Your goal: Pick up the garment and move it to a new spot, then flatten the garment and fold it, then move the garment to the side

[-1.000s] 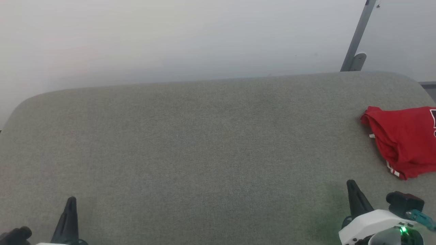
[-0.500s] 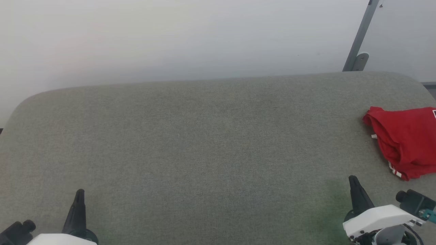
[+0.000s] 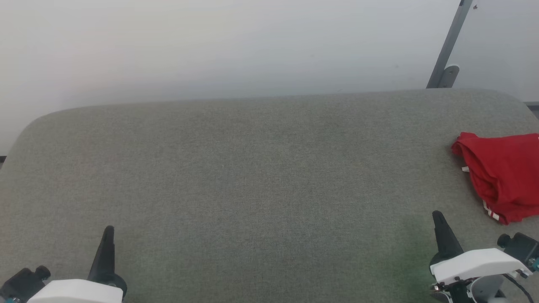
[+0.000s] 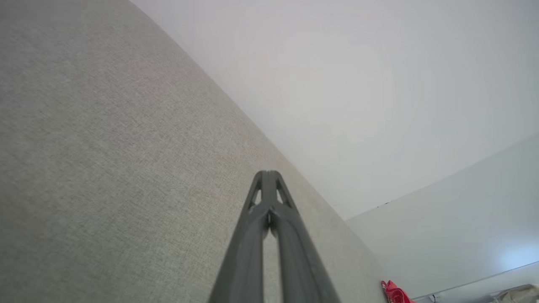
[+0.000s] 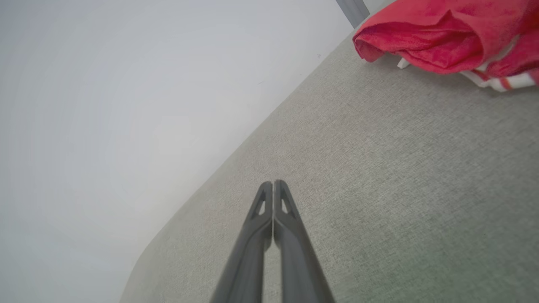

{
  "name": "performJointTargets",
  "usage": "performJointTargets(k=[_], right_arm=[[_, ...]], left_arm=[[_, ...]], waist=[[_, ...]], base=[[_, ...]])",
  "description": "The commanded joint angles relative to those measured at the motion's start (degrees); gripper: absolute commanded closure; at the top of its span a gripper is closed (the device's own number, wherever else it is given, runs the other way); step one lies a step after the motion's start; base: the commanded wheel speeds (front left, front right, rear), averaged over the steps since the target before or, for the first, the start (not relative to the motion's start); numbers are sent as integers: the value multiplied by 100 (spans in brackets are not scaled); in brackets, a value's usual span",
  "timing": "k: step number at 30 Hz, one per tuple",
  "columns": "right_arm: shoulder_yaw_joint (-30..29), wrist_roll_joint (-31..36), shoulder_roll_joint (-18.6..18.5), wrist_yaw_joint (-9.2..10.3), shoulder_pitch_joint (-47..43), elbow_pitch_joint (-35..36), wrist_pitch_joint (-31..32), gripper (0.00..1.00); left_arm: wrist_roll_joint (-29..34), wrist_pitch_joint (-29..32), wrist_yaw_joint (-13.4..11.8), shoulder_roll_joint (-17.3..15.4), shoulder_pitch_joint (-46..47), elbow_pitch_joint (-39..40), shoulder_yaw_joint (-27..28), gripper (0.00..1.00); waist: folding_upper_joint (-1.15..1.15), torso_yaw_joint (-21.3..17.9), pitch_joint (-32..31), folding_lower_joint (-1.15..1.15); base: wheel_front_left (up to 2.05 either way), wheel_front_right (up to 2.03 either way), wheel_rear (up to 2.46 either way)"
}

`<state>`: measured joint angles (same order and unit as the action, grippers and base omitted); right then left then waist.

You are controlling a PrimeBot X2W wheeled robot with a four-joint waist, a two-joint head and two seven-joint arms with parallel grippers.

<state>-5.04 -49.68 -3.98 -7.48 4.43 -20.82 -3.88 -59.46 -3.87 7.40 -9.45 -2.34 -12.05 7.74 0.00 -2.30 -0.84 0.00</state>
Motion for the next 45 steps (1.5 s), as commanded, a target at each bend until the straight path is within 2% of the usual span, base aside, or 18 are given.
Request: performJointTargets(k=[1,45], right_arm=[[-14,-206,-2,-2,130,105,58,100],[-110,-2860,77,-2,191,500,710,100]], left_arm=[[-159,40,6,-19,152,41,7,100],[-2200,704,12,426,654,-115,-76,100]], waist=[[0,4,2,0],[0,133,59,0]], base=[[0,0,0],[0,0,0]])
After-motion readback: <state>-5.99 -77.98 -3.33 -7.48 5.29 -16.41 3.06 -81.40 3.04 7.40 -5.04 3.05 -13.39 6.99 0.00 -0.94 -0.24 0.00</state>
